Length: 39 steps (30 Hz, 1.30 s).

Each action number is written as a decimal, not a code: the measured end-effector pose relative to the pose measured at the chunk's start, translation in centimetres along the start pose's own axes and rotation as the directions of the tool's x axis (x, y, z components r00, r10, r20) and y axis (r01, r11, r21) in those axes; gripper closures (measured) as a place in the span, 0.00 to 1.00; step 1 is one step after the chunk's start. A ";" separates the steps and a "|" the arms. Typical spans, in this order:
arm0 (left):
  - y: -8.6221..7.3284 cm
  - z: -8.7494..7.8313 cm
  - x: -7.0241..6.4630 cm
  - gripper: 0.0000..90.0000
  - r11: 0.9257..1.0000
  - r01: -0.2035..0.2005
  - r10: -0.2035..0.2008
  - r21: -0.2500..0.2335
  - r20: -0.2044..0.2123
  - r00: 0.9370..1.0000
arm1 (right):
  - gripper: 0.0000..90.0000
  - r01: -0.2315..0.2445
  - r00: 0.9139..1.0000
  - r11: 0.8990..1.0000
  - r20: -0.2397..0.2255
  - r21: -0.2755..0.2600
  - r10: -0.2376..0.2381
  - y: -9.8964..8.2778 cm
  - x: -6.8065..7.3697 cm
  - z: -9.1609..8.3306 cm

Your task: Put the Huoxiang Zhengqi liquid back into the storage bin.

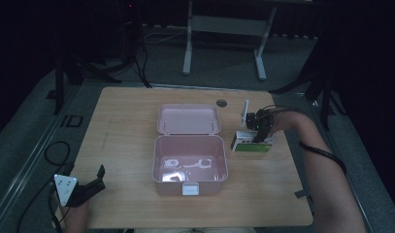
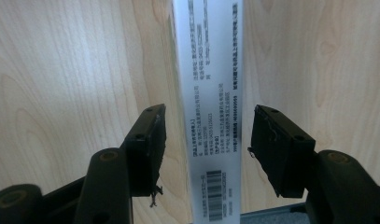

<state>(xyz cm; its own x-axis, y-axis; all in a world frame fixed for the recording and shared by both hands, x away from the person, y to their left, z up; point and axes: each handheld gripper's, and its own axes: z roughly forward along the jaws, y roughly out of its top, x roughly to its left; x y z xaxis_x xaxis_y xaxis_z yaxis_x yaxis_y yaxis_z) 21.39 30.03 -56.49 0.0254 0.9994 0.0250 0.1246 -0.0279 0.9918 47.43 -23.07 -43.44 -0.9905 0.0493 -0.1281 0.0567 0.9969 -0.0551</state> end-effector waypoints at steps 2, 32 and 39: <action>0.0 0.0 0.0 0.01 1.000 -0.001 0.001 0.001 0.000 1.000 | 0.53 -0.007 1.000 1.000 -0.003 0.010 0.007 -0.1 -0.3 0.6; 0.0 0.0 -0.1 0.01 1.000 -0.006 0.006 0.004 -0.002 1.000 | 0.69 -0.009 0.993 1.000 -0.119 0.029 0.012 0.1 -0.1 2.8; 0.0 0.0 -0.1 0.01 1.000 -0.007 0.007 0.005 -0.004 1.000 | 0.69 -0.017 0.992 0.999 -0.123 0.029 0.020 0.1 0.4 2.4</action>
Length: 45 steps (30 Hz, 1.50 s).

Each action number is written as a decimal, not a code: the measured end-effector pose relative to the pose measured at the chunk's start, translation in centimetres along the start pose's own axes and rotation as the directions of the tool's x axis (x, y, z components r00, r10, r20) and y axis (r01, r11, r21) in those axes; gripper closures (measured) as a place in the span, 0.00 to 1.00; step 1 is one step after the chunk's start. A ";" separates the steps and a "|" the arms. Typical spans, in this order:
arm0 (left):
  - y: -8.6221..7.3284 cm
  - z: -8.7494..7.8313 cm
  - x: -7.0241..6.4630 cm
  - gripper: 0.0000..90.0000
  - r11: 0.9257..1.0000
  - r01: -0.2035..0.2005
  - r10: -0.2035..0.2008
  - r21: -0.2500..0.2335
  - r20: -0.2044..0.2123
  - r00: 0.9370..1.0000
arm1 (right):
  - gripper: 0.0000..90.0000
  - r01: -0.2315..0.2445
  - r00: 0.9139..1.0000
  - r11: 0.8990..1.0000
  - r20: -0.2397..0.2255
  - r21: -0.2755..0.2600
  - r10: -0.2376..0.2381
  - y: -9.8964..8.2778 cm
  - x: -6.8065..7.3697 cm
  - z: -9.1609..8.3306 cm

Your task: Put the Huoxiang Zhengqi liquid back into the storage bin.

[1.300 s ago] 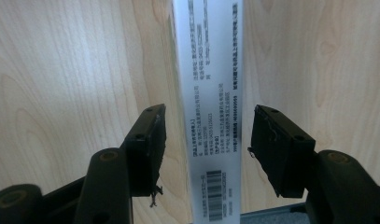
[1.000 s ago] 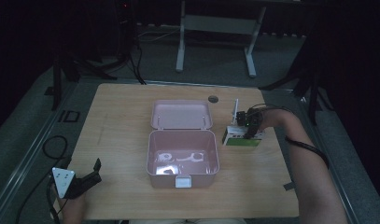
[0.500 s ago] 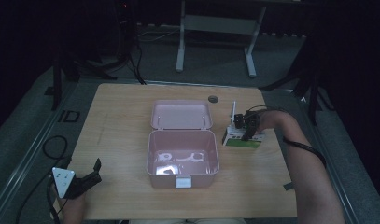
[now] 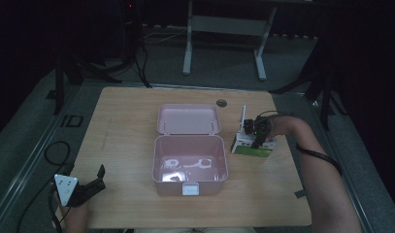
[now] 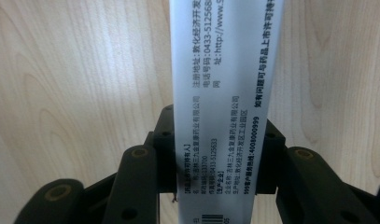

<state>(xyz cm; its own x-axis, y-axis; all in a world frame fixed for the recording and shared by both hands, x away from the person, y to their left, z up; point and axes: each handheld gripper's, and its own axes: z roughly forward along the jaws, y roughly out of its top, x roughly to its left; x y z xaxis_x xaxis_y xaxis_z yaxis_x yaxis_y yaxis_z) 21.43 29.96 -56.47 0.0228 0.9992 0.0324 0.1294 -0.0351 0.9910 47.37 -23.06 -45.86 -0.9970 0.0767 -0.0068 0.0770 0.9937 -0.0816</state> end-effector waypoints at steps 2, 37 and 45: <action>0.0 0.0 0.0 0.01 1.000 0.000 0.000 0.000 0.000 1.000 | 0.69 0.005 1.000 1.000 0.002 -0.002 -0.005 0.0 0.4 -0.3; 0.0 0.0 0.0 0.01 1.000 0.006 -0.006 -0.001 0.004 1.000 | 0.69 0.039 0.998 0.999 0.042 -0.004 -0.039 -1.3 8.0 -3.4; 0.0 0.0 0.0 0.01 1.000 0.007 -0.007 0.001 0.004 1.000 | 0.69 0.037 0.998 0.999 0.052 0.002 -0.037 -1.1 8.8 -5.9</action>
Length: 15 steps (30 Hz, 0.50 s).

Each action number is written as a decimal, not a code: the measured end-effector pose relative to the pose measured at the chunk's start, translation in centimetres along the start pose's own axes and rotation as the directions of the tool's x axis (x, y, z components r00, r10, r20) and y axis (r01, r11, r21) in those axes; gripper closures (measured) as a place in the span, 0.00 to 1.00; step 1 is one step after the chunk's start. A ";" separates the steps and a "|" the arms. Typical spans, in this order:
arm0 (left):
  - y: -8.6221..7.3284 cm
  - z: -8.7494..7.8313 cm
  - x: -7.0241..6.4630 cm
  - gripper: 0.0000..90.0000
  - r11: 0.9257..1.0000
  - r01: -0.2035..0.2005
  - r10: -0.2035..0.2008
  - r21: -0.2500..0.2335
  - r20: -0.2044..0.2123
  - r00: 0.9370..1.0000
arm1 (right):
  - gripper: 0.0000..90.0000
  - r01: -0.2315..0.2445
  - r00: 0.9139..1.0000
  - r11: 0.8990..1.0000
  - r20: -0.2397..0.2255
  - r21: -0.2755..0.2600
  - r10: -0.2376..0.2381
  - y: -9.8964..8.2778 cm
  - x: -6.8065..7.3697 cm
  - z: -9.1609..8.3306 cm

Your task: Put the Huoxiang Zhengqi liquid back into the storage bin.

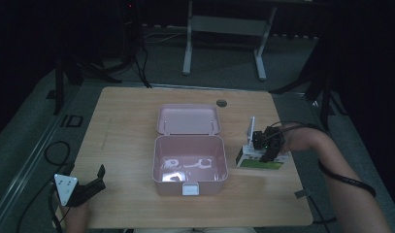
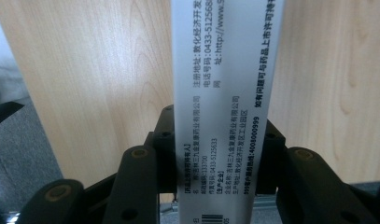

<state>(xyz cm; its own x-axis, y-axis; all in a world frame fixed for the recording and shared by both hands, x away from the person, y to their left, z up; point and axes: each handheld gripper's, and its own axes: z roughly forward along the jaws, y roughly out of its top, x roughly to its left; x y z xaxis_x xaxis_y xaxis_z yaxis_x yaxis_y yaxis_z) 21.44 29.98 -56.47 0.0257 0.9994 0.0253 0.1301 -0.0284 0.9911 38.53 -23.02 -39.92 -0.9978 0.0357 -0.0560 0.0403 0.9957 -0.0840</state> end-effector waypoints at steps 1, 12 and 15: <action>0.0 0.0 0.0 0.01 1.000 -0.001 0.001 0.000 0.000 1.000 | 0.69 -0.001 1.000 1.000 0.004 -0.005 0.001 0.0 0.1 -0.6; 0.0 0.0 0.0 0.01 1.000 0.003 -0.003 -0.001 -0.001 1.000 | 0.69 0.002 0.999 1.000 0.036 -0.003 -0.002 0.5 0.6 -5.4; 0.0 0.0 0.0 0.01 1.000 0.003 -0.003 -0.002 0.000 1.000 | 0.69 -0.003 0.999 1.000 0.042 0.004 0.003 0.8 0.7 -6.4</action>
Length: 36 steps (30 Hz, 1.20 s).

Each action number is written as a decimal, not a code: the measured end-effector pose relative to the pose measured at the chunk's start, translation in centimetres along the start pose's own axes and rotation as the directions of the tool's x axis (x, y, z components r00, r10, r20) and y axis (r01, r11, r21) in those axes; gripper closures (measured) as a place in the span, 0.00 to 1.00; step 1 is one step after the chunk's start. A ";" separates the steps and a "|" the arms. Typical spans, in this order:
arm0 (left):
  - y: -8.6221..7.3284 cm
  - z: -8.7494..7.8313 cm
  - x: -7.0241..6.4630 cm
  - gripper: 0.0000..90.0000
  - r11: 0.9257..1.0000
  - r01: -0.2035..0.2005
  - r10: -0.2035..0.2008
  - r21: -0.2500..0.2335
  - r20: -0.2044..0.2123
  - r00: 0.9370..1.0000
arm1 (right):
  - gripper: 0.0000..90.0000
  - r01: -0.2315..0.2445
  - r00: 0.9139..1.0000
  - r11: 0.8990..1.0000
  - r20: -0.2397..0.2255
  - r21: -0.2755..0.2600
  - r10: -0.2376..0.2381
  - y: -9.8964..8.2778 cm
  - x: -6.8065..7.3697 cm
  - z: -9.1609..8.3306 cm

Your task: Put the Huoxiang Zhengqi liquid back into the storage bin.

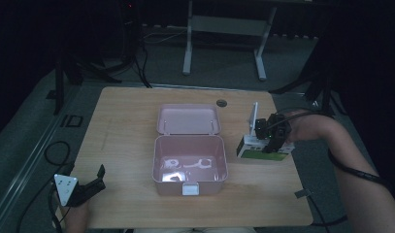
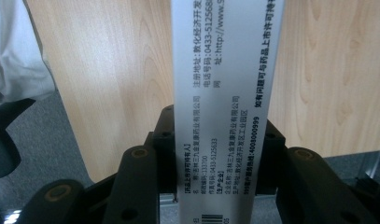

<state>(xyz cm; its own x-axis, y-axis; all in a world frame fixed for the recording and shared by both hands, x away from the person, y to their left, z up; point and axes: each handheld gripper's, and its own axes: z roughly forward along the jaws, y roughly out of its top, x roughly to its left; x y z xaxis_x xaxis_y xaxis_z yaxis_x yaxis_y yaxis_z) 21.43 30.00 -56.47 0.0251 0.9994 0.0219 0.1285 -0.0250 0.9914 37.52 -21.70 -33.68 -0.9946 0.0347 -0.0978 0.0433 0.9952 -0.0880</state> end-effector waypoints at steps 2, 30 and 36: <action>0.0 0.0 0.0 0.01 1.000 0.001 -0.001 -0.001 0.000 1.000 | 0.69 -0.001 1.000 1.000 0.006 -0.005 0.001 0.2 0.0 -0.5; 0.0 0.0 0.1 0.01 1.000 0.009 -0.009 -0.004 0.000 1.000 | 0.69 0.039 0.999 0.999 0.036 -0.034 -0.038 6.5 0.4 -5.3; 0.0 -0.1 0.1 0.01 1.000 0.012 -0.012 -0.005 0.003 1.000 | 0.69 0.059 0.998 0.998 0.037 -0.023 -0.058 8.2 0.5 -5.2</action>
<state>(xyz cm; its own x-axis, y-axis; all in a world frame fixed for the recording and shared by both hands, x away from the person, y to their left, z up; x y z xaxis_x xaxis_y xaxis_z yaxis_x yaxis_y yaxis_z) 21.37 30.13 -56.49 0.0264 0.9996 0.0096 0.1239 -0.0128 0.9922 36.88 -13.01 -29.35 -0.9913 -0.0268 -0.1291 -0.0177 0.9973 -0.0707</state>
